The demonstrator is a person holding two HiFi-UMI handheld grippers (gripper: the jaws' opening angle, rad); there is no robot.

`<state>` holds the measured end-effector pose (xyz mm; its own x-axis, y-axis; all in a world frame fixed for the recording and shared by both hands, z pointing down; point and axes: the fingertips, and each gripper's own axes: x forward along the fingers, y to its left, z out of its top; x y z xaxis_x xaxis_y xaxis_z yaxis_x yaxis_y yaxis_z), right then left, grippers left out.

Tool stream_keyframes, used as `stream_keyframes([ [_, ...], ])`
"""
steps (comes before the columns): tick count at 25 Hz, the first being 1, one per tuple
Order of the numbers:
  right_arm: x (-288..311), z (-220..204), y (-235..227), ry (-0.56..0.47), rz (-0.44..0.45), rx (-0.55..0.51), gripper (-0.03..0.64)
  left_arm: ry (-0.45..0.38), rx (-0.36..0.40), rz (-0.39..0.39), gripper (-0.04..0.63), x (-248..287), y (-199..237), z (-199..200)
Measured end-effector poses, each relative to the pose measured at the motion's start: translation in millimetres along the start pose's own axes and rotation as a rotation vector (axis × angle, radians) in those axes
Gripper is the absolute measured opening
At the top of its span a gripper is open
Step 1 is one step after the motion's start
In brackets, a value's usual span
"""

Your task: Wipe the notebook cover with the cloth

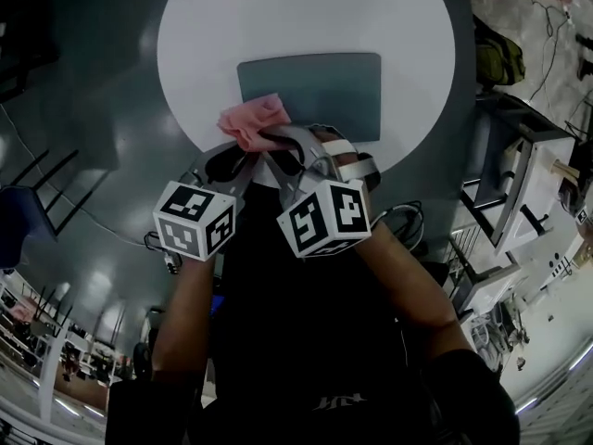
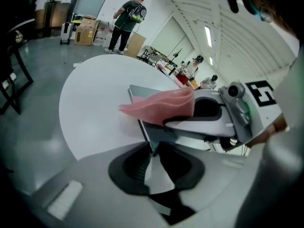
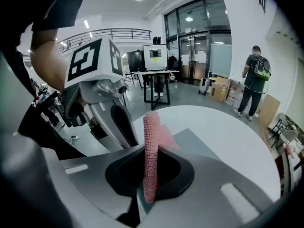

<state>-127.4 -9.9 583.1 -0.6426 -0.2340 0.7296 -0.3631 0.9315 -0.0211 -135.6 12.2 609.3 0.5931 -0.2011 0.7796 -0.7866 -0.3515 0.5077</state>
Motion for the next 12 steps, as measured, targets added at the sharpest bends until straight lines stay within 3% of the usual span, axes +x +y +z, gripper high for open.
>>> stream_keyframes([
  [5, 18, -6, 12, 0.061, 0.043, -0.036, 0.014, -0.008, -0.002, -0.015, 0.065, -3, 4, -9],
  [12, -1, -26, 0, 0.080, 0.007, -0.019, 0.014, 0.014, 0.025, -0.019, 0.063, -3, 2, -6],
])
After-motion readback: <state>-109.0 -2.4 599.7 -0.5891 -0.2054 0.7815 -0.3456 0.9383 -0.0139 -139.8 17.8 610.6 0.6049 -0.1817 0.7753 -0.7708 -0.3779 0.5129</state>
